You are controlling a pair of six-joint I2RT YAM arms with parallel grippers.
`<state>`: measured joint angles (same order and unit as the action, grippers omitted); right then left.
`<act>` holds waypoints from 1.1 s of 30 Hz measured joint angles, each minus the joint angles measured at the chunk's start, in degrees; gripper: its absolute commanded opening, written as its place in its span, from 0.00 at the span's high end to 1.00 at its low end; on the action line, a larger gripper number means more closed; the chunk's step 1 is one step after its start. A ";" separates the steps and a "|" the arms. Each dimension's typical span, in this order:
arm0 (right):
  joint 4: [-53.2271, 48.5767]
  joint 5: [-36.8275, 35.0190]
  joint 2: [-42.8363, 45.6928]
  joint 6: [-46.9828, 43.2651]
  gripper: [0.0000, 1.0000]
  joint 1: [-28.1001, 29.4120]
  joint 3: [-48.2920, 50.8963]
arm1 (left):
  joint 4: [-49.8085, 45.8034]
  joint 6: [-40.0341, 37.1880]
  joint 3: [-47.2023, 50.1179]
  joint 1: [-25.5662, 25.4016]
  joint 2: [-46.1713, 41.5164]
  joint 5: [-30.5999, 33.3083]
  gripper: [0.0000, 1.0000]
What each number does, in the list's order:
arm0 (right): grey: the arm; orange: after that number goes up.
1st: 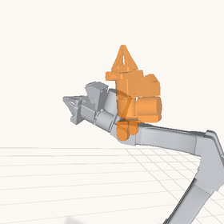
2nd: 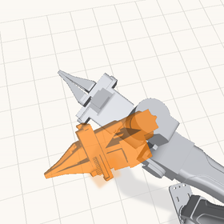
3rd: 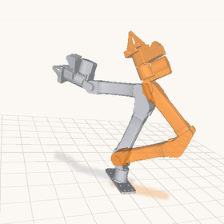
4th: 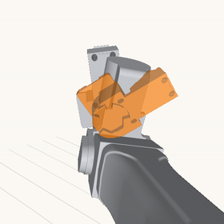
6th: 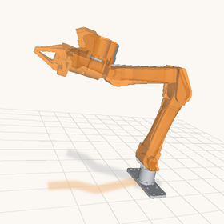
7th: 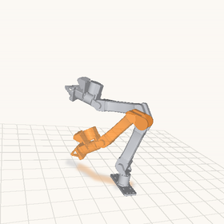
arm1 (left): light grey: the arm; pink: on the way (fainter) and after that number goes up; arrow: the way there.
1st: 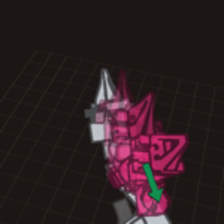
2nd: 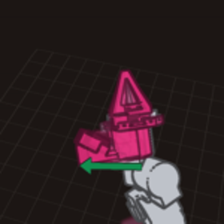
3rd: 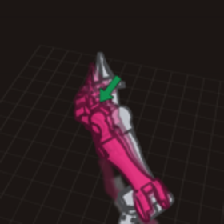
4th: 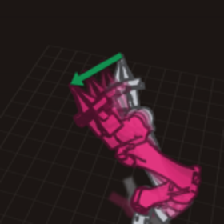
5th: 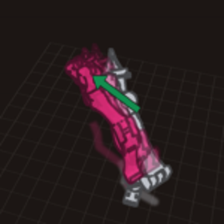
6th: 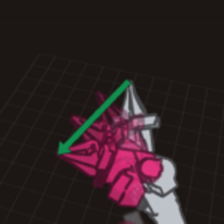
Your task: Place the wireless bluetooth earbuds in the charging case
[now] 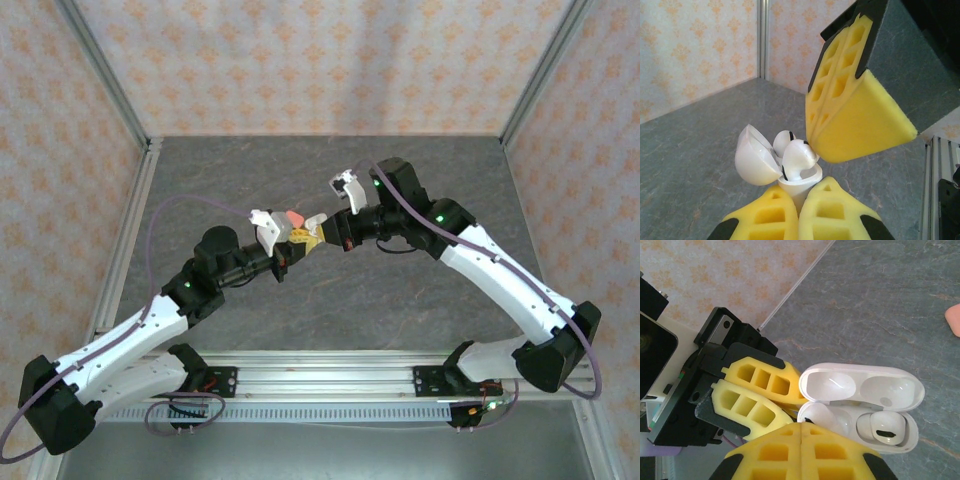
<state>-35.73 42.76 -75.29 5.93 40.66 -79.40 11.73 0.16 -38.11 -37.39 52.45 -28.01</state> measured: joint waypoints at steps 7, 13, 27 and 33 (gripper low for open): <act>-1.16 -1.03 0.00 -1.38 1.00 0.00 0.00 | 0.02 0.00 0.13 0.00 -0.20 0.02 1.00; -1.90 -1.25 -0.15 -2.19 1.00 0.00 0.00 | -0.02 0.00 0.15 0.00 -0.22 0.02 1.00; -3.91 -2.29 -1.29 -3.63 1.00 -0.55 -0.33 | -0.74 -0.17 0.72 0.02 -0.79 -0.04 1.00; -3.91 -1.18 -1.25 -3.63 1.00 -1.33 -0.33 | -0.70 -0.39 0.85 0.02 -1.01 -0.04 1.00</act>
<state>-39.64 41.58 -76.53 2.31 39.33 -79.72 11.03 -0.23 -37.26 -37.36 51.44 -28.05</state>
